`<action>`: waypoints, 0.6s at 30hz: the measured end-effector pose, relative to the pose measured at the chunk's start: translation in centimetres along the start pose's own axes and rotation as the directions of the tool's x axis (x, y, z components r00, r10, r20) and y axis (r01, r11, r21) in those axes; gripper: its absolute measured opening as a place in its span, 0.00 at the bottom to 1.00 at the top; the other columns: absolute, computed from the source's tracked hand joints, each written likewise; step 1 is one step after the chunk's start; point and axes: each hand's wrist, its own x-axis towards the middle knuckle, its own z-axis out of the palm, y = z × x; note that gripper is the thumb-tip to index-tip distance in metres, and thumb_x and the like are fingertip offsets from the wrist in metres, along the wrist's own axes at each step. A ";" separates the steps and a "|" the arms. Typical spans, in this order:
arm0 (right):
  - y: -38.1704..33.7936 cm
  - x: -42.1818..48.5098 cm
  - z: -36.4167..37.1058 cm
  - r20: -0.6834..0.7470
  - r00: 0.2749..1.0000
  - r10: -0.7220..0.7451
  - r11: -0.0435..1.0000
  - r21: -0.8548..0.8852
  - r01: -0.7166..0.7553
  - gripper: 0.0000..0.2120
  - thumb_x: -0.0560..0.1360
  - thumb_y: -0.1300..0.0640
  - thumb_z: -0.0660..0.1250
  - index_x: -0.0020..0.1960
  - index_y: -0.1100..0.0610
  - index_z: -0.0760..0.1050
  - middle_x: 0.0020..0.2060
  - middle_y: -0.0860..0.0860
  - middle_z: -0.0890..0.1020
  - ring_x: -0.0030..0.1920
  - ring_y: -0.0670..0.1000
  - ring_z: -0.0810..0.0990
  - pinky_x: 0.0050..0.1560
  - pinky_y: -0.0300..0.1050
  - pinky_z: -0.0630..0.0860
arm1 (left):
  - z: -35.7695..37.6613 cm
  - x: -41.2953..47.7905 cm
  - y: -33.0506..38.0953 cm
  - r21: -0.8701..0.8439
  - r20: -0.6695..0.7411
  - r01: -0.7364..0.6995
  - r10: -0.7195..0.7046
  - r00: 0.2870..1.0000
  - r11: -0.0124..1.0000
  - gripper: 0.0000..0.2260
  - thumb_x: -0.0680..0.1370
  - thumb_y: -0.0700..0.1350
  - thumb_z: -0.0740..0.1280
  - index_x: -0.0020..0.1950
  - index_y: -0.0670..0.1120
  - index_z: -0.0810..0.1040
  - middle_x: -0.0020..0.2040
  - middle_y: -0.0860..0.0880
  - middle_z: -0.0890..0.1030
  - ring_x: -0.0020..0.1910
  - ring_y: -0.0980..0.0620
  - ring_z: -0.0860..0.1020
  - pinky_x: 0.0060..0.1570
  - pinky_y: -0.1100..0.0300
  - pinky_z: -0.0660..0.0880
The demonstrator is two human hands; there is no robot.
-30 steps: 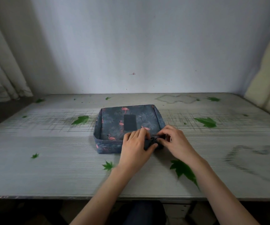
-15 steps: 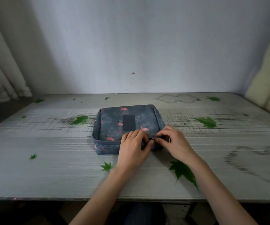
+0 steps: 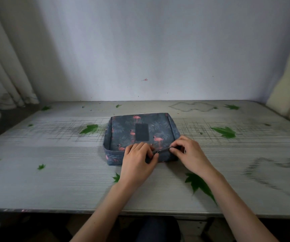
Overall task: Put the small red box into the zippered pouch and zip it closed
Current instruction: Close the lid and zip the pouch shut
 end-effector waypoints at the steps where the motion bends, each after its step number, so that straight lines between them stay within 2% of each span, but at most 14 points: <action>1: 0.0 0.0 0.0 0.001 1.000 0.003 1.000 -0.004 -0.003 0.03 0.72 0.59 0.68 0.45 0.57 0.80 0.41 0.48 0.74 0.42 0.46 0.72 0.41 0.30 0.63 | -0.2 -0.1 -0.1 -0.003 0.002 -0.001 0.001 1.000 1.000 0.11 0.71 0.48 0.68 0.34 0.49 0.66 0.44 0.52 0.82 0.46 0.49 0.78 0.51 0.60 0.63; 5: 0.1 0.0 0.1 0.001 1.000 0.012 1.000 -0.011 -0.012 0.04 0.72 0.59 0.68 0.45 0.57 0.80 0.42 0.48 0.74 0.43 0.46 0.72 0.41 0.29 0.63 | -0.7 -0.5 -0.5 0.007 -0.014 -0.003 0.003 1.000 1.000 0.12 0.71 0.46 0.68 0.33 0.49 0.66 0.42 0.52 0.82 0.44 0.50 0.78 0.50 0.63 0.61; 9: 0.1 -0.1 0.2 -0.003 1.000 0.017 1.000 -0.021 -0.017 0.04 0.72 0.58 0.68 0.45 0.56 0.80 0.42 0.47 0.75 0.43 0.45 0.72 0.41 0.28 0.63 | -1.4 -0.8 -1.1 0.018 -0.022 0.014 -0.013 1.000 1.000 0.12 0.70 0.45 0.68 0.33 0.49 0.65 0.41 0.51 0.82 0.43 0.49 0.78 0.52 0.61 0.62; 18: 0.1 -0.1 0.4 -0.001 0.999 0.036 0.999 -0.039 -0.036 0.03 0.72 0.57 0.67 0.45 0.55 0.79 0.42 0.46 0.74 0.43 0.44 0.71 0.41 0.29 0.63 | -2.1 -1.3 -1.7 -0.002 -0.043 0.039 -0.039 0.998 0.999 0.13 0.70 0.43 0.68 0.32 0.48 0.64 0.40 0.51 0.81 0.42 0.51 0.77 0.53 0.65 0.60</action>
